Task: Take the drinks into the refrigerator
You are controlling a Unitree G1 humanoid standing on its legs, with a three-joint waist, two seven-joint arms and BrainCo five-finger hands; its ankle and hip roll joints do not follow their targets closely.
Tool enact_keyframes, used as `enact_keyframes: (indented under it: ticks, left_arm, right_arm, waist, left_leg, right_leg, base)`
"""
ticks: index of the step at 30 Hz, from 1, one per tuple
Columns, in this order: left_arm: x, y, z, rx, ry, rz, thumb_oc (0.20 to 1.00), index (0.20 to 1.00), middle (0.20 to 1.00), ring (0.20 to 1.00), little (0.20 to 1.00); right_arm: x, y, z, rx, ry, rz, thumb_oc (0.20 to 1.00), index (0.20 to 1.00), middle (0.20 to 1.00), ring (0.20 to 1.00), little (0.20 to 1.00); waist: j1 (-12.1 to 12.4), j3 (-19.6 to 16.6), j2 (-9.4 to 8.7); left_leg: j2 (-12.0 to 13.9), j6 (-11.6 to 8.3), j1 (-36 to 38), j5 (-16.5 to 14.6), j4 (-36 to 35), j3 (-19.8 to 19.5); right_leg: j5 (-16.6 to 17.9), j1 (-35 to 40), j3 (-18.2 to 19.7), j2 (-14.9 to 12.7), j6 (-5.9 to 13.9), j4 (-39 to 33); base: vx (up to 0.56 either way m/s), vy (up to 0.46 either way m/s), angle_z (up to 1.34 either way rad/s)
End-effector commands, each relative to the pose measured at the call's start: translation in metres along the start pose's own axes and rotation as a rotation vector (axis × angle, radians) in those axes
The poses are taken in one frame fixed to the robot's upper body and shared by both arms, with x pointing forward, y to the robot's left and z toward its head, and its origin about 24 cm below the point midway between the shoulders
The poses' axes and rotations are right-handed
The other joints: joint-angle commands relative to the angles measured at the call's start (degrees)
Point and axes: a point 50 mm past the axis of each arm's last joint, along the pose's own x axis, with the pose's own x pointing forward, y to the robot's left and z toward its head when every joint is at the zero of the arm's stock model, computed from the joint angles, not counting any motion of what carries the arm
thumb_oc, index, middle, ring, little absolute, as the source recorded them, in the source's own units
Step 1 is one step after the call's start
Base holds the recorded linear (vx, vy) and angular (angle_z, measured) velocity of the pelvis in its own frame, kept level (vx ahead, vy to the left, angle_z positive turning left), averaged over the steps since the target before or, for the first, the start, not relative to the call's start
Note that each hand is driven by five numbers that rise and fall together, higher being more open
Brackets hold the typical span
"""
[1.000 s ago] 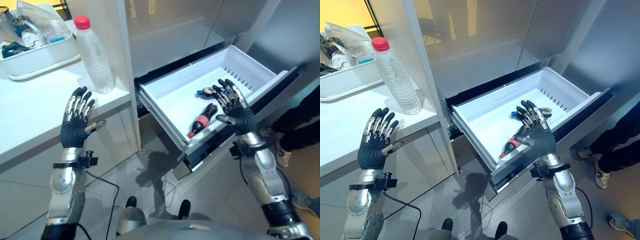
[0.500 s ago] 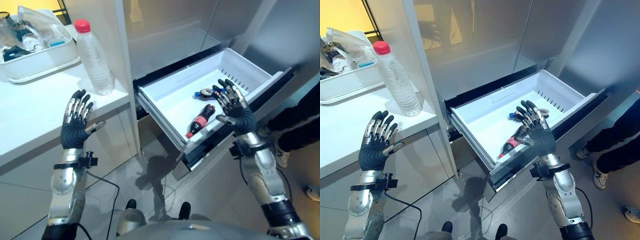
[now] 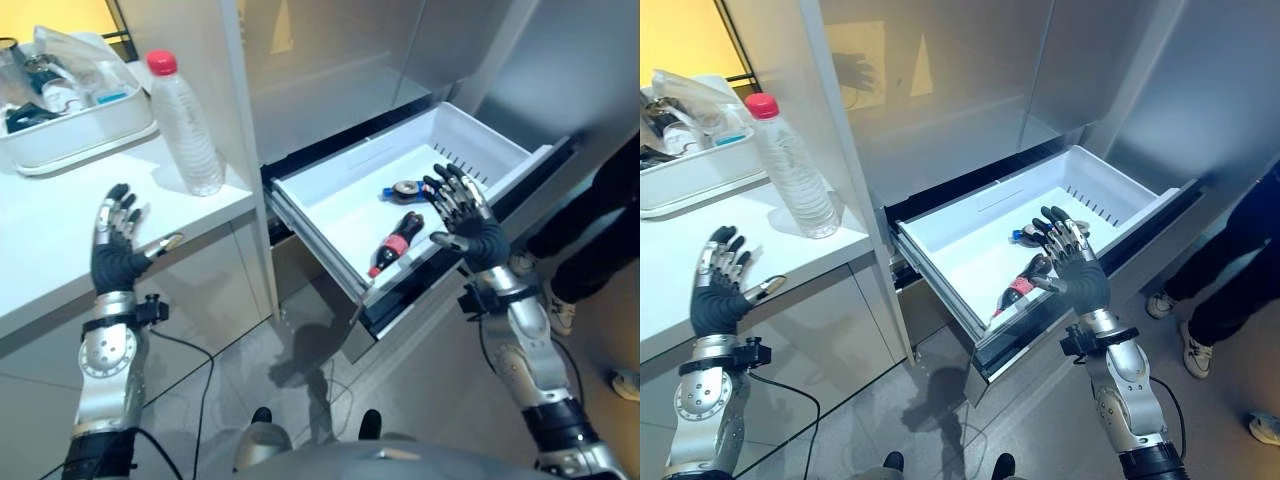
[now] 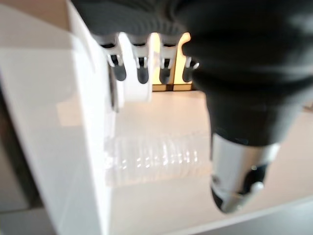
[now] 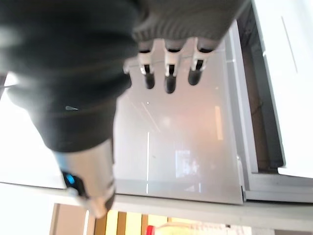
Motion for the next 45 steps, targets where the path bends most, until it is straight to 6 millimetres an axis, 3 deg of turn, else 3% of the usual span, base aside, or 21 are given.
enact_keyframes:
  ticks: [1, 6, 19, 32, 45]
  left_arm:
    - [0.025, 0.014, 0.029, 0.072, -0.171, 0.034, 1.0, 1.0, 1.0, 1.0, 1.0]
    - [0.032, 0.013, 0.034, 0.09, -0.194, 0.02, 1.0, 1.0, 1.0, 1.0, 1.0]
    - [0.048, 0.01, 0.023, 0.082, -0.127, 0.004, 1.0, 1.0, 1.0, 1.0, 1.0]
    - [0.039, 0.015, 0.004, 0.065, -0.04, 0.043, 1.0, 1.0, 1.0, 1.0, 1.0]
    - [0.035, 0.014, 0.001, 0.021, -0.021, 0.032, 1.0, 1.0, 1.0, 1.0, 1.0]
  right_arm:
    - [0.019, 0.005, 0.025, -0.014, -0.135, 0.069, 1.0, 1.0, 1.0, 1.0, 1.0]
    - [0.018, 0.005, 0.022, -0.018, -0.115, 0.074, 1.0, 1.0, 1.0, 1.0, 1.0]
    - [0.015, 0.013, 0.02, 0.011, -0.095, 0.117, 1.0, 1.0, 1.0, 1.0, 1.0]
    - [0.01, 0.021, 0.042, 0.014, -0.18, 0.179, 1.0, 1.0, 1.0, 1.0, 1.0]
    - [0.005, 0.025, 0.043, 0.054, -0.175, 0.207, 1.0, 1.0, 1.0, 1.0, 1.0]
  waist:
    - [-1.1, -0.6, 1.2]
    - [-1.6, -0.8, 1.31]
    - [-3.2, -1.0, 1.48]
    - [-4.5, -0.7, 0.84]
    - [-5.0, -0.7, -0.03]
  left_leg:
    - [-2.9, 5.02, 0.5, -3.1, -1.0, 1.0]
    - [-2.9, 5.02, 0.9, -3.3, -1.0, 1.6]
    - [-2.8, 4.96, 1.8, -3.9, -1.0, 3.4]
    - [-2.4, 5.19, 2.5, -4.3, -1.0, 5.6]
    - [-2.5, 5.42, 3.1, -4.8, -1.0, 6.9]
  right_leg:
    - [-5.3, 0.4, -0.6, 1.0, -0.13, 7.3]
    - [-5.1, 0.5, 0.0, 1.1, -0.03, 7.1]
    - [-4.9, 0.5, 2.0, 1.8, 0.02, 6.7]
    - [-4.7, -0.5, 4.8, 2.8, 0.17, 6.9]
    - [-4.1, -0.6, 6.6, 3.1, 0.42, 6.4]
  base:
    - [0.02, 0.011, -0.05]
    - [0.01, 0.01, -0.11]
    - [0.02, 0.004, -0.07]
    - [0.01, 0.003, -0.13]
    - [0.0, 0.007, -0.07]
